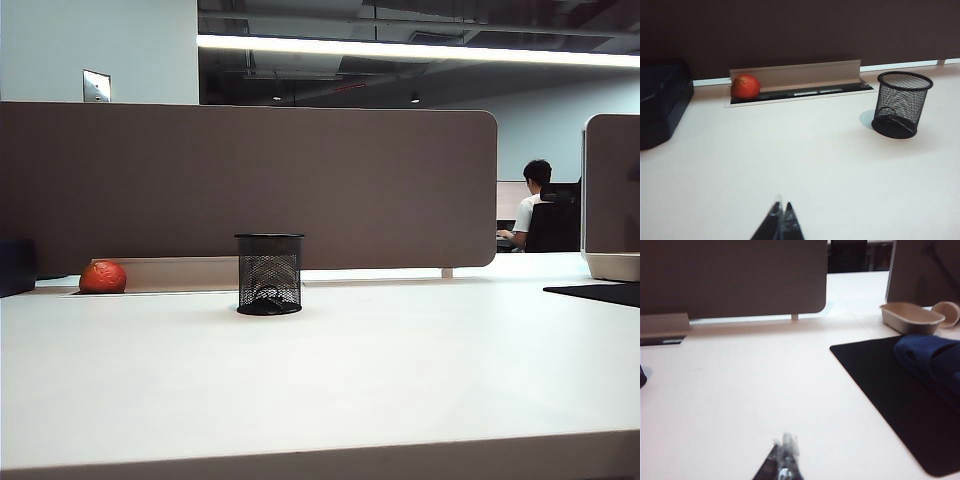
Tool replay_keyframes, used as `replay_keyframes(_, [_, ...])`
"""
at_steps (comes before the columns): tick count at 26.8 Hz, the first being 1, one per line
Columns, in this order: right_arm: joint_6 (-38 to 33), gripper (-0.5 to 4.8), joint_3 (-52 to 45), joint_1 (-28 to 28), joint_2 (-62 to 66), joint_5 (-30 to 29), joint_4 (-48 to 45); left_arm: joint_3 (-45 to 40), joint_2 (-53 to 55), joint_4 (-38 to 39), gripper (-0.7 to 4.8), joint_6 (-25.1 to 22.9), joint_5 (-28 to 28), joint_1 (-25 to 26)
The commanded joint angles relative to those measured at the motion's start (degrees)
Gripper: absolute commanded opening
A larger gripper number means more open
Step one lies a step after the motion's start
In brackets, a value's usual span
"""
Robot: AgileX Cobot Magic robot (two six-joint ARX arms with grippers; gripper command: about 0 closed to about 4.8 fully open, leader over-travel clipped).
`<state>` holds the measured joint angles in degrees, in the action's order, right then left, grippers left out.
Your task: Pick up a bunch of keys from the table, then put them into the black basket.
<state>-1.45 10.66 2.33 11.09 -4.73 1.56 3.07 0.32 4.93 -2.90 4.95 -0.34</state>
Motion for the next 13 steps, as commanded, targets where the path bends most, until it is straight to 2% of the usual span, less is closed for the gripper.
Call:
replay_keyframes(1, [0.0, -0.05, -3.8, 0.0, -8.3, 0.1, -0.2, 0.3, 0.1, -0.9, -0.05, 0.3, 0.3, 0.0])
replay_keyframes(13, [0.0, -0.05, -6.9, 0.0, -10.8, 0.3, 0.3, 0.3, 0.0, -1.1, -0.05, 0.3, 0.4, 0.0])
